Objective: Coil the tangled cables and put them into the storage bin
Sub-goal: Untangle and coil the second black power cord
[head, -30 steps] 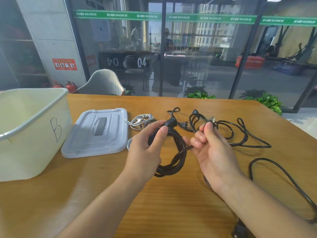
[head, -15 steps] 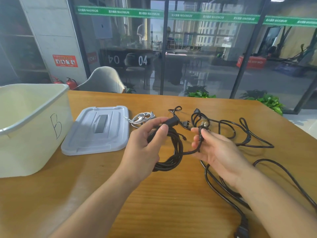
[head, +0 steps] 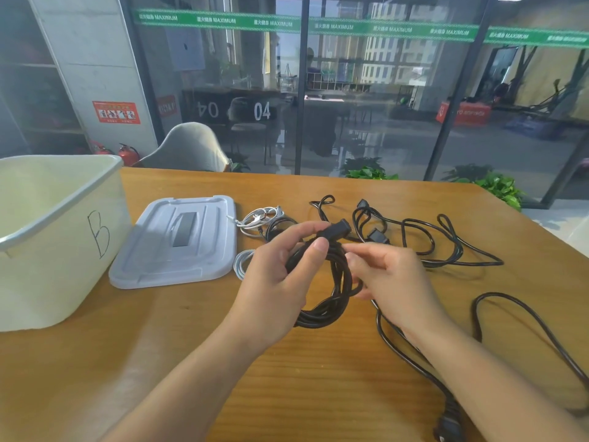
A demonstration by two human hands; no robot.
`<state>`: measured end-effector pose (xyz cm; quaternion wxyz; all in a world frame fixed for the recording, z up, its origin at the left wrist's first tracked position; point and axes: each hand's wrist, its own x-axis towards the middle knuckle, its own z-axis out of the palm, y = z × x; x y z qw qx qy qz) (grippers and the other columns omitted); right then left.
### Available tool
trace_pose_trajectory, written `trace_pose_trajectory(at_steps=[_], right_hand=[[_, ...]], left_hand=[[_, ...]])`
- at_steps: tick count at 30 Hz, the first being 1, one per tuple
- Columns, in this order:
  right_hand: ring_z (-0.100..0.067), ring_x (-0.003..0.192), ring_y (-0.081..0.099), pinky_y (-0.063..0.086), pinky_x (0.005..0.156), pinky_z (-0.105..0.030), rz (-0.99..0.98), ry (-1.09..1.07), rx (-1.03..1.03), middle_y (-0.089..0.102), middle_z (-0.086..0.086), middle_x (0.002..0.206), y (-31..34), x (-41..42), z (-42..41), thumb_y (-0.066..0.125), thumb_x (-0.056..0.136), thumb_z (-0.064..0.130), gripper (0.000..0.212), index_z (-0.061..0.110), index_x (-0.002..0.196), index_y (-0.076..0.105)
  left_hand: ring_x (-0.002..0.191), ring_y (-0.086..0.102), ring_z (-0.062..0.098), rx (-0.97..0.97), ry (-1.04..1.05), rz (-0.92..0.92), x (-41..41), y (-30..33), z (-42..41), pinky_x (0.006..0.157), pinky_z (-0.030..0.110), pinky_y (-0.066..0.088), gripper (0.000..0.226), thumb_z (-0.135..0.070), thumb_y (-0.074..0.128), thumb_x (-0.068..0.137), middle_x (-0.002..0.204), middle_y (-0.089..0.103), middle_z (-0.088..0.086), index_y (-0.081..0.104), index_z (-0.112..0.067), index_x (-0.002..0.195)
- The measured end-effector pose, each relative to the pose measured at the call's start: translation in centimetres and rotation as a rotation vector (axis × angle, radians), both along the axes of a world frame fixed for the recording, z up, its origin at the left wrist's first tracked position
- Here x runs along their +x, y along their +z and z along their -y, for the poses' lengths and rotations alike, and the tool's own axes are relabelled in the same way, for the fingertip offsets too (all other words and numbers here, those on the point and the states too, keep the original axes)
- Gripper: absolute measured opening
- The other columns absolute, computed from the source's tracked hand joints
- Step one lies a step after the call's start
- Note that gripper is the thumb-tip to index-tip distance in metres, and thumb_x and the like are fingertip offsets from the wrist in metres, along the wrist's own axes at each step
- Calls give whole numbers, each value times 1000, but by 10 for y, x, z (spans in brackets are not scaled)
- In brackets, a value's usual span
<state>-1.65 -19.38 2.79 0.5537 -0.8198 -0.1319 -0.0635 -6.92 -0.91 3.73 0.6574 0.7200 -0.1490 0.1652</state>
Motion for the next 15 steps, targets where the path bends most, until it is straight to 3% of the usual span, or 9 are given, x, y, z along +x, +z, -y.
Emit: trace_pose_trajectory(at_steps=[2, 5, 7, 9, 11, 13, 15], right_hand=[[-6, 92, 75, 62, 73, -28, -45, 139, -101, 79, 15, 103, 3, -2, -1, 52, 109, 24, 30, 37, 125, 74], [-6, 107, 71, 62, 83, -32, -199, 333, -18, 77, 11, 114, 10, -8, -3, 39, 113, 38, 39, 39, 117, 77], [-10, 112, 70, 61, 91, -34, -275, 414, 64, 77, 5, 117, 14, -10, -2, 33, 106, 64, 55, 34, 117, 78], [-11, 114, 70, 56, 94, -33, -282, 468, 65, 77, 6, 118, 14, -12, -1, 42, 91, 82, 70, 29, 121, 76], [-11, 117, 68, 50, 103, -38, -228, 496, 16, 75, 5, 120, 12, -13, -2, 64, 85, 75, 62, 27, 122, 73], [-13, 120, 67, 48, 110, -48, -191, 478, -2, 75, 4, 122, 12, -15, -4, 78, 82, 53, 46, 26, 120, 74], [-14, 116, 69, 49, 108, -52, -173, 451, 4, 76, 4, 119, 13, -15, -5, 79, 80, 37, 38, 27, 117, 75]], left_hand=[[45, 41, 3, 19, 21, 21, -1, 0, 1, 48, 12, 35, 25, -41, 54, 104, 62, 58, -19, 66, -36, 126], [54, 57, -2, 58, 86, 45, -1, 2, -1, 57, 10, 44, 24, -34, 51, 108, 63, 63, -23, 66, -28, 126], [73, 68, -4, 109, 127, 39, -1, 4, -2, 68, 6, 47, 24, -32, 50, 109, 75, 71, -24, 66, -29, 126], [101, 70, 3, 170, 164, 9, -2, 4, -3, 85, 15, 51, 27, -40, 49, 109, 97, 76, -17, 66, -34, 130], [120, 60, 9, 246, 223, 9, -2, 3, -3, 99, 32, 51, 32, -49, 46, 107, 110, 71, -19, 65, -41, 132], [125, 52, 9, 317, 271, 42, -1, 3, -4, 103, 36, 46, 38, -56, 42, 106, 109, 67, -24, 65, -42, 133], [122, 50, 9, 366, 287, 62, -1, 3, -5, 102, 35, 45, 44, -62, 39, 102, 104, 66, -22, 65, -44, 133]])
